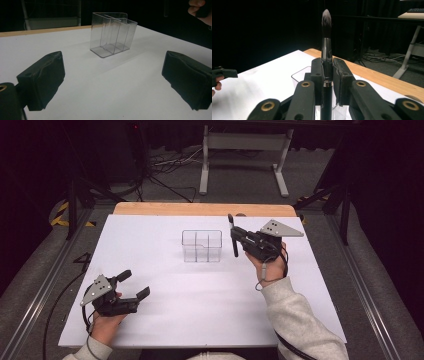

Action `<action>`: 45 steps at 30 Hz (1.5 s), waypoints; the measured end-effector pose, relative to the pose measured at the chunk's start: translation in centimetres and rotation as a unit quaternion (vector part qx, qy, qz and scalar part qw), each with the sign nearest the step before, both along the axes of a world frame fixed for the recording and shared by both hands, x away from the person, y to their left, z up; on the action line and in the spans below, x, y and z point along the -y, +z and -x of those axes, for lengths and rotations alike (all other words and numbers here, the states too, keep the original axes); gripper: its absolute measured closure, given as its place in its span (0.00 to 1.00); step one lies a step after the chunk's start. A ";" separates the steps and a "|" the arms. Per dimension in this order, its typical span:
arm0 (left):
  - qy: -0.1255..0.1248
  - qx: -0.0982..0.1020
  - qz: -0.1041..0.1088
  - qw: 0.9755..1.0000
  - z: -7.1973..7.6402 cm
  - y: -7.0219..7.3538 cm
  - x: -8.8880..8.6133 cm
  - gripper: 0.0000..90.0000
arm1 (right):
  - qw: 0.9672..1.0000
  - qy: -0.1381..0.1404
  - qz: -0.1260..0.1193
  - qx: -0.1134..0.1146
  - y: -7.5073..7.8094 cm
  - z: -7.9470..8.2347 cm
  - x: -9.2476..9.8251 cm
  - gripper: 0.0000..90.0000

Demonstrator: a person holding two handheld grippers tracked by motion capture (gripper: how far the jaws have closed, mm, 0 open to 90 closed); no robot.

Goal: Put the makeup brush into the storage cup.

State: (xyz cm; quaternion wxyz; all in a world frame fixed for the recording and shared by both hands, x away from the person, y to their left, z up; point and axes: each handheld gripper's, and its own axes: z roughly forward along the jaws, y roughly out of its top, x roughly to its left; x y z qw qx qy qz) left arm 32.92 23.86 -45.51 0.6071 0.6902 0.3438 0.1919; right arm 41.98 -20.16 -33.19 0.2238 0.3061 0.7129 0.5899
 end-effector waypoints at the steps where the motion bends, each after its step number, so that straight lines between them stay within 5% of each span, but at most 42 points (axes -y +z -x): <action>1: 0.000 0.000 0.000 1.000 0.0 0.0 0.0 0.06 | 1.000 0.000 -0.001 0.000 0.0 -0.1 -0.2 0.89; 19: -0.003 0.004 0.002 1.000 0.1 0.1 -0.1 0.06 | 1.000 0.013 -0.017 -0.001 0.4 -2.3 -3.4 0.89; 45: -0.002 0.003 0.001 1.000 0.1 0.1 -0.2 0.06 | 0.999 0.003 -0.032 0.007 -1.0 -4.9 -4.5 0.89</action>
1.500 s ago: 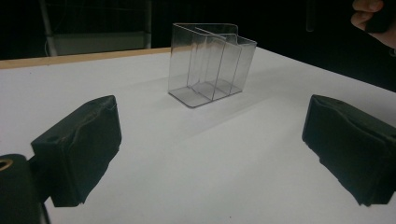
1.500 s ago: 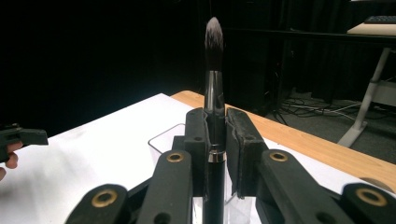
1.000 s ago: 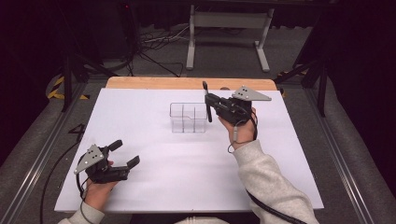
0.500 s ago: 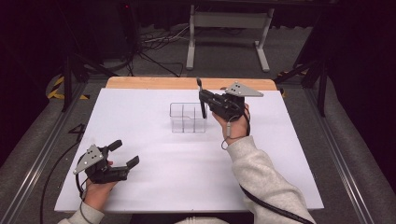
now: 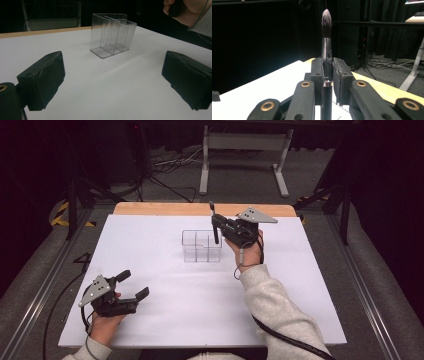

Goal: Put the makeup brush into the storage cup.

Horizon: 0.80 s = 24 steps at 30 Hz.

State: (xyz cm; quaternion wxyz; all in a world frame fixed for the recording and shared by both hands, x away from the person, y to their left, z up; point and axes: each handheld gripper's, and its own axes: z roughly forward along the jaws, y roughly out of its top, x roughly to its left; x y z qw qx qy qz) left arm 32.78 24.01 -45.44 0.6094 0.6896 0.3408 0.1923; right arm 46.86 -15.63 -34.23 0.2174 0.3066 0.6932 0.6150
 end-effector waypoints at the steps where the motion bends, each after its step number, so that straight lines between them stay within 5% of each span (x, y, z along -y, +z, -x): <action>1: 0.000 0.000 0.000 1.000 0.0 0.0 0.0 0.06 | 1.000 -0.001 -0.002 -0.002 -0.2 -0.2 0.0 0.89; 24: 0.001 -0.002 -0.003 1.000 -0.1 -0.1 0.0 0.06 | 1.000 -0.010 0.009 0.005 -2.7 -1.9 -0.4 0.89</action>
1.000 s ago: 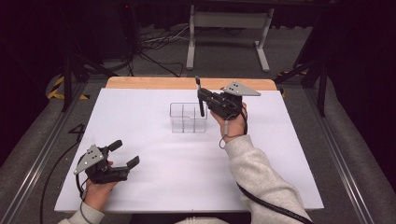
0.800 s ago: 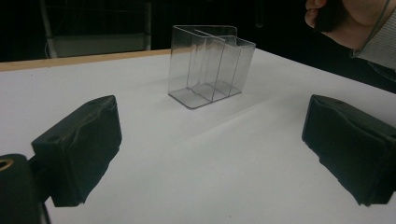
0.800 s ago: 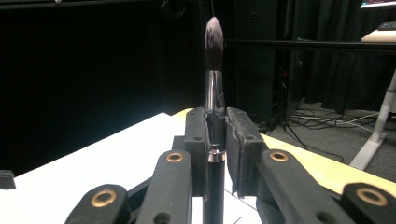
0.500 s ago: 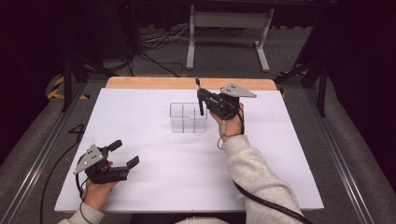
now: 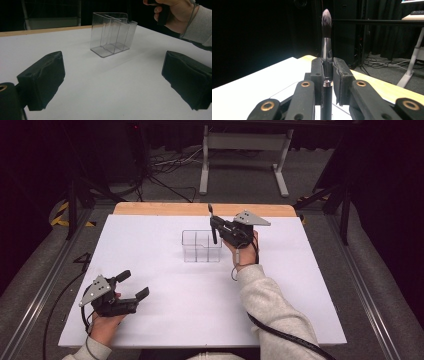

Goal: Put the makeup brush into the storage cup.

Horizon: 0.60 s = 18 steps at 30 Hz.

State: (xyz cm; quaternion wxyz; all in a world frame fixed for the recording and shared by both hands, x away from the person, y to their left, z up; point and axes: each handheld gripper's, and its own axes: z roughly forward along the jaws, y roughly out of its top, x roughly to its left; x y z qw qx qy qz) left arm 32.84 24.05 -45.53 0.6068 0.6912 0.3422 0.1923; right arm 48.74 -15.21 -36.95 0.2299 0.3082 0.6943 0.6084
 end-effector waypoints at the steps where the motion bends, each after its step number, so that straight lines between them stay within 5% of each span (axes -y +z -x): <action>1: 0.000 0.000 0.000 1.000 0.0 0.0 0.0 0.06 | 1.000 0.000 0.001 -0.001 -0.1 0.0 0.0 0.89; 18: 0.000 -0.002 0.002 1.000 0.0 -0.1 0.1 0.06 | 1.000 0.002 0.009 -0.013 -1.8 -0.3 -0.5 0.89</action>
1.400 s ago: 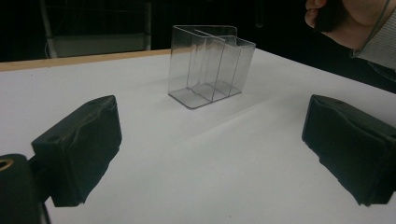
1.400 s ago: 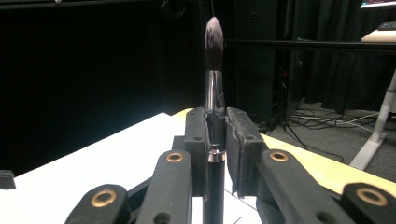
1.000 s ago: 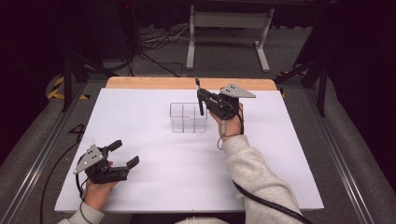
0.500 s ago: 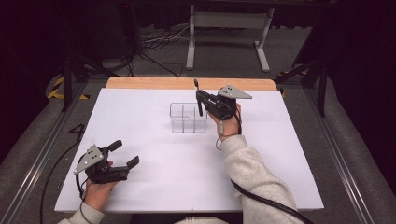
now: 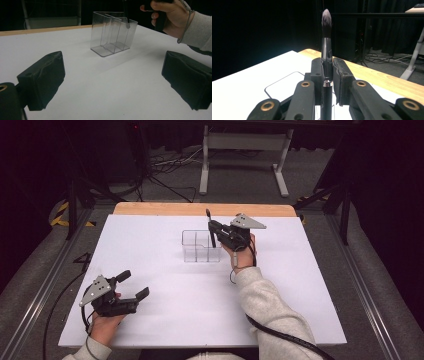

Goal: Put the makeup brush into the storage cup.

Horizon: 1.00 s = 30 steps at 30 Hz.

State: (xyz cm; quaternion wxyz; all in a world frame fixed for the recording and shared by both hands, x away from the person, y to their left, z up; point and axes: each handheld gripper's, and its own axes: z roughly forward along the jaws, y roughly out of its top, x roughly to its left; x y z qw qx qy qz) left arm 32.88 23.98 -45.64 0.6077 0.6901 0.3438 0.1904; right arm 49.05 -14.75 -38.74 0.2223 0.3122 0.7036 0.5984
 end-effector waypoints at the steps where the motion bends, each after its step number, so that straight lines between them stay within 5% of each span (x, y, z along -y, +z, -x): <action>1: 0.000 -0.001 0.000 1.000 0.0 0.0 0.0 0.06 | 1.000 0.001 0.000 -0.001 -0.1 0.0 0.0 0.89; 30: -0.001 0.001 -0.001 1.000 0.0 0.0 0.1 0.06 | 1.000 0.018 0.013 -0.018 -0.7 0.7 0.1 0.85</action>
